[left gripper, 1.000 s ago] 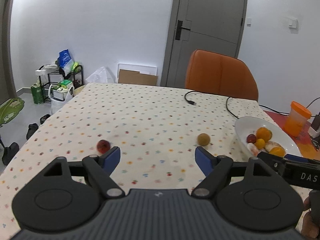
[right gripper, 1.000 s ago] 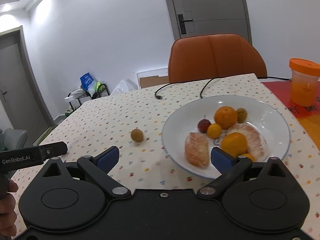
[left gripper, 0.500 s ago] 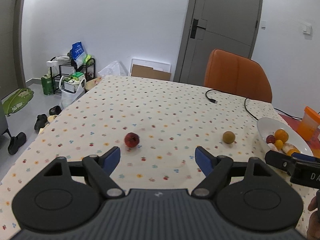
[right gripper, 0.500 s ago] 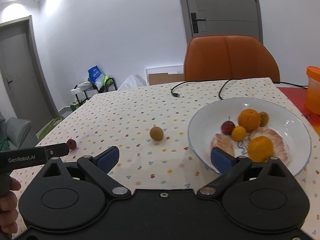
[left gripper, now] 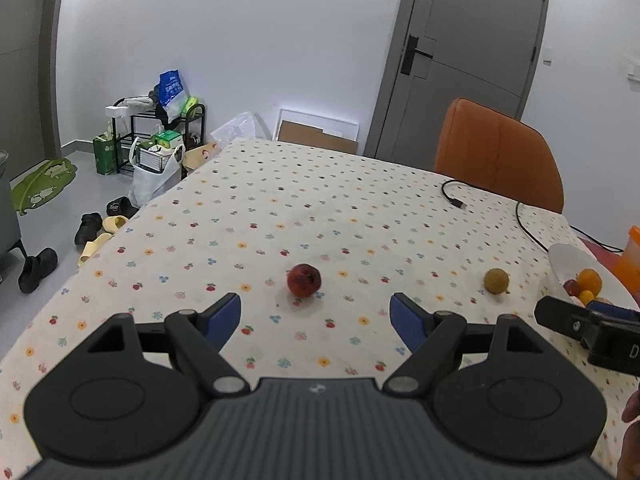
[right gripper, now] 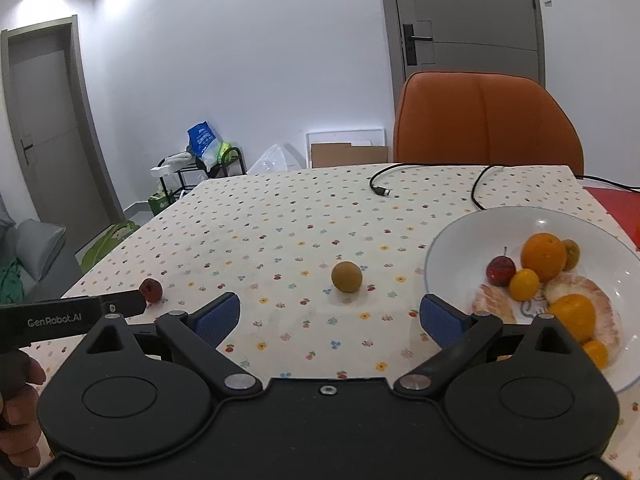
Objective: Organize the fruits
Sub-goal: 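Move both tools back toward the red plum and yellow-green fruit, then close the left tool on the red plum while the right tool closes on the yellow-green fruit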
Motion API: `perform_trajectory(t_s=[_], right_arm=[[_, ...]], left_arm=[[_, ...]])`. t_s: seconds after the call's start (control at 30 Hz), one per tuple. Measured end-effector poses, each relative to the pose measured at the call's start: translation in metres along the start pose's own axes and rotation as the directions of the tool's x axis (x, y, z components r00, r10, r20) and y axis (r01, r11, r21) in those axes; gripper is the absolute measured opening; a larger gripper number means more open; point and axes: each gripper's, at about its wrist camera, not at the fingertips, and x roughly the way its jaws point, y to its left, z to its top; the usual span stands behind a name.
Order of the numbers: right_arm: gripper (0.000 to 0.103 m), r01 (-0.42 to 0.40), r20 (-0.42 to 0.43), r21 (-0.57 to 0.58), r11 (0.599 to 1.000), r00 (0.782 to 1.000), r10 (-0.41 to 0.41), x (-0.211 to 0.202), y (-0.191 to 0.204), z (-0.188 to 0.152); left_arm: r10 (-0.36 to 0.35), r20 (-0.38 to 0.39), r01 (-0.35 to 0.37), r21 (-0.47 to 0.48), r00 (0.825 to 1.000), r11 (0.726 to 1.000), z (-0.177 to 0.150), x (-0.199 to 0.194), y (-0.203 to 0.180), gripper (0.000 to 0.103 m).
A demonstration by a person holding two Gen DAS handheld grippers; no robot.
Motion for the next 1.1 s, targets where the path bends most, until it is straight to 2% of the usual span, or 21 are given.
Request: perform_trajectory(t_s=[0.07, 0.37, 0.53, 0.7, 0.83, 0.93, 1.1], right_arm=[[0.089, -0.004, -0.004, -0.004, 1.000, 1.000, 0.004, 0.004, 0.001, 0.001], [0.077, 0.003, -0.026, 0.003, 1.000, 1.000, -0.003, 0.023, -0.003, 0.005], [0.070, 0.014, -0.046, 0.004, 1.000, 0.999, -0.014, 0.037, -0.007, 0.006], [0.064, 0.024, -0.058, -0.011, 1.000, 0.998, -0.025, 0.050, -0.007, 0.008], [0.057, 0.027, -0.062, -0.027, 0.999, 0.998, -0.029, 0.057, -0.006, 0.011], [0.053, 0.024, -0.062, -0.032, 0.999, 0.998, -0.026, 0.061, -0.004, 0.013], [0.052, 0.030, -0.068, -0.039, 0.999, 0.997, -0.032, 0.067, -0.003, 0.014]], left_arm=[[0.016, 0.000, -0.016, -0.004, 1.000, 1.000, 0.002, 0.005, 0.001, 0.077], [0.020, -0.007, -0.020, 0.002, 1.000, 1.000, 0.006, 0.022, 0.003, 0.065], [0.021, -0.023, -0.021, 0.002, 1.000, 1.000, 0.006, 0.034, 0.002, 0.049], [0.025, -0.030, -0.025, 0.007, 0.999, 1.000, 0.005, 0.043, 0.001, 0.039], [0.033, -0.026, -0.033, -0.005, 0.999, 0.999, 0.007, 0.046, 0.003, 0.023], [0.030, -0.020, -0.030, -0.014, 0.999, 0.999, 0.008, 0.046, 0.006, 0.023], [0.034, -0.011, -0.034, -0.027, 0.999, 0.999, 0.009, 0.044, 0.009, 0.023]])
